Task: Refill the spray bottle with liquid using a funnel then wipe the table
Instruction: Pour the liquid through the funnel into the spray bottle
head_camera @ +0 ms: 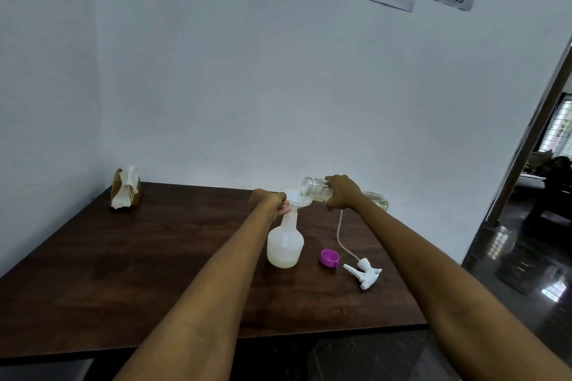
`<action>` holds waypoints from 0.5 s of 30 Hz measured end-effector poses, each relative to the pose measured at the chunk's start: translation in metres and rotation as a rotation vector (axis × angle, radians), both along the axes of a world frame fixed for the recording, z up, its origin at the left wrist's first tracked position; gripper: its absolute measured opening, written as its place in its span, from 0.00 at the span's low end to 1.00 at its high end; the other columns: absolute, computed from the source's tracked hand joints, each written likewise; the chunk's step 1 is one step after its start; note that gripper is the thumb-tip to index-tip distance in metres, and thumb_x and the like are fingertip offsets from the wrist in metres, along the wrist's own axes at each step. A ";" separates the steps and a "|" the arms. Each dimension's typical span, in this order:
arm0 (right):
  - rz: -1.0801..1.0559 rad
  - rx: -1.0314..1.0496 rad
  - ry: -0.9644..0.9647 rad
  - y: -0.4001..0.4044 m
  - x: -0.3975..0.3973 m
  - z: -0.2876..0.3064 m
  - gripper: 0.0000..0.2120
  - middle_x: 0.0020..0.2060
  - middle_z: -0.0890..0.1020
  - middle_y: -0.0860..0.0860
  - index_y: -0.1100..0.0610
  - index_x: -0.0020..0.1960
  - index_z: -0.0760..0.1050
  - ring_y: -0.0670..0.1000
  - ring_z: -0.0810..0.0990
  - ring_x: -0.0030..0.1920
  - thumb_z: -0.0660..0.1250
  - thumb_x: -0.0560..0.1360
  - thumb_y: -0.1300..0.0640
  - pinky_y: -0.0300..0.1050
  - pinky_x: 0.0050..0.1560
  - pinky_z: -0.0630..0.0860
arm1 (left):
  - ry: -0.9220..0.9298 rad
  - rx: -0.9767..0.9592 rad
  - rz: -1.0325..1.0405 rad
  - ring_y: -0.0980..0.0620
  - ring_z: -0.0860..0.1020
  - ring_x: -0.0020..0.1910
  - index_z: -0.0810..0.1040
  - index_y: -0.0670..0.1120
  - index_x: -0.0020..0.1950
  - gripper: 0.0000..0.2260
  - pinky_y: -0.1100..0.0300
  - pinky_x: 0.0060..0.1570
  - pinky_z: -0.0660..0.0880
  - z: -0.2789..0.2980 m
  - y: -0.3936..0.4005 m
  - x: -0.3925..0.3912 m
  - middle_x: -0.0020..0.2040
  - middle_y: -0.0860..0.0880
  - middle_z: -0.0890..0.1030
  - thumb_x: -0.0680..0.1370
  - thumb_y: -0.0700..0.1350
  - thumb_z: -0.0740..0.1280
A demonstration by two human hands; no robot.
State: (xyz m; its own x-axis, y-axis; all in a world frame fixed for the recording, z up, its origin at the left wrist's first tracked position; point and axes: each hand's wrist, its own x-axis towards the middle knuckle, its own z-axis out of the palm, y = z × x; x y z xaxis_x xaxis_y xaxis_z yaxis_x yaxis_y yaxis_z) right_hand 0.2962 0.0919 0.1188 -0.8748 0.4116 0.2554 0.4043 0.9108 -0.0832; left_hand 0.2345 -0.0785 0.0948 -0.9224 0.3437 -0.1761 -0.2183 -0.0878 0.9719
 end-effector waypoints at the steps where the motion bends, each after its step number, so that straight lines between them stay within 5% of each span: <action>1: 0.000 0.000 0.000 0.000 0.000 0.000 0.22 0.54 0.80 0.57 0.62 0.55 0.74 0.58 0.77 0.55 0.74 0.63 0.60 0.43 0.43 0.68 | 0.007 0.002 -0.001 0.52 0.73 0.27 0.77 0.30 0.52 0.07 0.65 0.19 0.75 -0.001 0.001 -0.001 0.31 0.42 0.74 0.75 0.29 0.65; 6: 0.005 0.002 0.001 0.000 0.000 -0.001 0.22 0.55 0.80 0.57 0.62 0.56 0.74 0.58 0.77 0.56 0.74 0.63 0.60 0.42 0.43 0.67 | 0.016 -0.005 0.008 0.52 0.73 0.27 0.75 0.28 0.56 0.11 0.62 0.30 0.80 -0.003 0.004 -0.005 0.30 0.42 0.74 0.75 0.29 0.64; 15: 0.000 0.004 0.000 0.001 0.000 0.000 0.22 0.54 0.80 0.58 0.63 0.54 0.74 0.58 0.77 0.56 0.74 0.63 0.60 0.43 0.43 0.68 | 0.017 0.008 0.004 0.52 0.73 0.27 0.76 0.29 0.53 0.08 0.65 0.18 0.74 -0.003 0.003 -0.004 0.31 0.42 0.74 0.75 0.29 0.65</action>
State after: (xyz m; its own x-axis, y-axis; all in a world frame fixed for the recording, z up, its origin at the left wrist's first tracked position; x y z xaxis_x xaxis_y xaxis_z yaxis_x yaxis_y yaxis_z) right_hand 0.2964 0.0925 0.1191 -0.8750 0.4103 0.2571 0.4041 0.9113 -0.0792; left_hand 0.2302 -0.0751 0.0920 -0.9266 0.3414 -0.1577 -0.2014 -0.0964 0.9747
